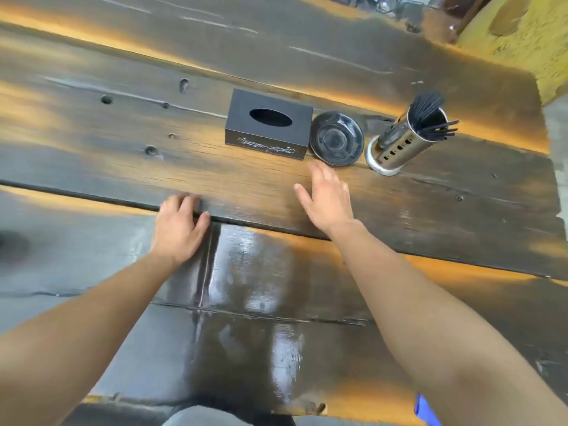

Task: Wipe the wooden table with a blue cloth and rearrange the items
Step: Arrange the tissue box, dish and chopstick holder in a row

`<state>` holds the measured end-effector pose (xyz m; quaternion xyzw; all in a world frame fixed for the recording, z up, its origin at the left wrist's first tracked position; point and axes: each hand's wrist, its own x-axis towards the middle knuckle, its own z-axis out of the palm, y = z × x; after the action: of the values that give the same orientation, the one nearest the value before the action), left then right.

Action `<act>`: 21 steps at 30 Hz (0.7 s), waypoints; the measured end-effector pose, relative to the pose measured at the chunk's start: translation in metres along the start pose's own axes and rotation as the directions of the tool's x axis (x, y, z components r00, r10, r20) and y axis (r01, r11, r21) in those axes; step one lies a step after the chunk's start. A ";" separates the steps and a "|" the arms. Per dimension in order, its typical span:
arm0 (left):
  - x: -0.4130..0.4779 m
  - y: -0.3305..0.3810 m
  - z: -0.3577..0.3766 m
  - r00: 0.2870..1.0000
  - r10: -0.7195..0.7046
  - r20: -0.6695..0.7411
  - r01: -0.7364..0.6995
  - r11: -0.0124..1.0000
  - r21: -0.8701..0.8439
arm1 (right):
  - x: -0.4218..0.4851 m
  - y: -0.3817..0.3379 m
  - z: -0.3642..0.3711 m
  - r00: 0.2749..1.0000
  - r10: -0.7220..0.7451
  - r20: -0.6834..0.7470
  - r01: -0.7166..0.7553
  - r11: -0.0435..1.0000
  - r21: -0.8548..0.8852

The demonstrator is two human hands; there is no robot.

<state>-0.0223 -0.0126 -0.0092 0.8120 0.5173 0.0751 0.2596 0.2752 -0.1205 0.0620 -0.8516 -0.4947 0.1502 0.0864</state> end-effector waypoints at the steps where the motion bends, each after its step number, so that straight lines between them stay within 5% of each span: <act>1: 0.007 -0.003 0.001 1.000 0.001 0.007 -0.002 0.999 0.034 | 0.019 -0.007 -0.001 1.000 -0.014 -0.010 0.014 1.000 -0.004; 8: 0.016 -0.018 0.029 0.996 -0.052 0.070 0.025 0.941 0.337 | 0.127 -0.048 0.003 0.998 -0.057 0.026 0.059 0.994 -0.095; 13: 0.017 -0.017 0.032 0.998 -0.053 0.030 0.038 0.930 0.367 | 0.163 -0.056 0.012 0.991 -0.078 0.106 0.098 0.976 -0.195; 21: 0.016 -0.018 0.031 0.999 -0.042 0.021 0.032 0.937 0.348 | 0.174 -0.055 0.014 0.990 -0.141 0.005 0.139 0.973 -0.186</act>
<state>-0.0171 -0.0031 -0.0467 0.8362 0.5340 -0.0337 0.1207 0.3064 0.0582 0.0354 -0.8196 -0.5650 0.0934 0.0187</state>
